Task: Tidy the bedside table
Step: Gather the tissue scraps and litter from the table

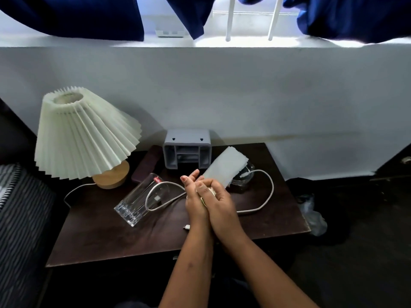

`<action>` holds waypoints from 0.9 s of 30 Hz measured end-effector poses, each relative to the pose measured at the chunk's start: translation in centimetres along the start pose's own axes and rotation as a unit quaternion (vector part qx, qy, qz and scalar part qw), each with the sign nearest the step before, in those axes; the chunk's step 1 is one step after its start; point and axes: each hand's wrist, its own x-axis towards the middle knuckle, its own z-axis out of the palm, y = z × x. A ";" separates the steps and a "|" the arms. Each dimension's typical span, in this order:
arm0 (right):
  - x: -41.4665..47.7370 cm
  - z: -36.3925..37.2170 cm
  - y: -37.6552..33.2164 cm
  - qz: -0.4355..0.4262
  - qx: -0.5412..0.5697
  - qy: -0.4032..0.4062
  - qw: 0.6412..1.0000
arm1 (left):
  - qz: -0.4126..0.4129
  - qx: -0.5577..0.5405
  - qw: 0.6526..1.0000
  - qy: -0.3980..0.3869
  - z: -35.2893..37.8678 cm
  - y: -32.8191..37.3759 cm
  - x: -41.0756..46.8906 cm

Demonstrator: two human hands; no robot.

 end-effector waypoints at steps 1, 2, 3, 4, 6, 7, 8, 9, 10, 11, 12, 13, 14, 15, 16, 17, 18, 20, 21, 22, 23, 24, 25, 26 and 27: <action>0.0 -0.1 0.0 0.004 -0.002 0.005 1.000 | -0.002 0.011 1.000 -0.003 0.0 -0.1 0.0; 0.1 -0.3 -0.1 0.011 0.004 0.015 1.000 | -0.011 0.020 1.000 -0.009 0.2 -0.2 -0.2; 0.3 -0.6 -0.2 0.018 0.015 0.028 0.999 | -0.022 0.028 0.999 -0.017 0.4 -0.4 -0.4; 0.4 -0.8 -0.3 0.025 0.024 0.042 0.999 | -0.033 0.033 0.999 -0.027 0.7 -0.6 -0.7; 0.8 -1.3 -0.1 0.031 0.006 0.070 0.997 | -0.058 0.031 0.997 -0.049 1.2 -0.8 -1.2; 1.0 -1.5 0.1 0.029 -0.015 0.085 0.996 | -0.071 0.026 0.995 -0.060 1.4 -0.8 -1.4; 1.2 -1.8 0.2 0.027 -0.034 0.101 0.994 | -0.083 0.020 0.994 -0.070 1.7 -0.8 -1.7; 1.4 -2.1 0.3 0.026 -0.050 0.115 0.992 | -0.098 0.008 0.992 -0.080 2.0 -0.9 -1.9; 1.6 -2.4 0.3 0.025 -0.060 0.126 0.990 | -0.112 -0.008 0.990 -0.086 2.2 -1.0 -2.1; 1.8 -2.7 0.3 0.026 -0.069 0.134 0.988 | -0.128 -0.026 0.988 -0.086 2.4 -1.1 -2.3; 2.0 -3.0 0.2 0.026 -0.076 0.141 0.987 | -0.139 -0.033 0.987 -0.077 2.6 -1.3 -2.4; 2.1 -3.2 0.1 0.026 -0.081 0.147 0.986 | -0.146 -0.040 0.986 -0.071 2.6 -1.4 -2.5; 2.3 -3.4 0.1 0.026 -0.079 0.157 0.984 | -0.148 -0.040 0.986 -0.066 2.6 -1.7 -2.5; 2.4 -3.6 0.0 0.028 -0.074 0.167 0.983 | -0.153 -0.040 0.985 -0.065 2.6 -1.9 -2.5; 2.4 -3.7 -0.2 0.032 -0.062 0.173 0.982 | -0.158 -0.033 0.985 -0.062 2.6 -2.1 -2.6; 2.4 -3.9 -0.4 0.037 -0.039 0.172 0.984 | -0.160 -0.024 0.985 -0.059 2.7 -2.1 -2.7; 2.3 -4.0 -0.7 0.040 -0.003 0.163 0.986 | -0.156 -0.011 0.986 -0.055 2.8 -2.3 -2.6; 2.0 -4.7 -1.4 0.052 0.075 0.133 0.987 | -0.142 0.011 0.988 -0.054 3.1 -2.7 -2.9; 2.0 -5.3 -1.7 0.064 0.107 0.128 0.984 | -0.129 0.027 0.989 -0.060 3.3 -3.0 -3.2; 2.1 -6.1 -2.0 0.075 0.142 0.131 0.978 | -0.107 0.054 0.990 -0.070 3.6 -3.2 -3.6; 2.4 -7.0 -2.1 0.086 0.172 0.143 0.971 | -0.087 0.081 0.989 -0.084 4.0 -3.4 -4.0; 2.5 -8.3 -2.3 0.092 0.192 0.161 0.964 | -0.077 0.099 0.986 -0.107 4.5 -3.8 -4.5; 2.7 -9.7 -2.5 0.095 0.201 0.179 0.958 | -0.078 0.108 0.982 -0.134 5.0 -4.2 -5.0; 2.7 -11.3 -2.4 0.094 0.211 0.197 0.953 | -0.086 0.112 0.976 -0.167 5.6 -4.7 -5.6; 2.6 -13.1 -2.1 0.092 0.226 0.213 0.946 | -0.102 0.117 0.967 -0.200 6.3 -5.2 -6.2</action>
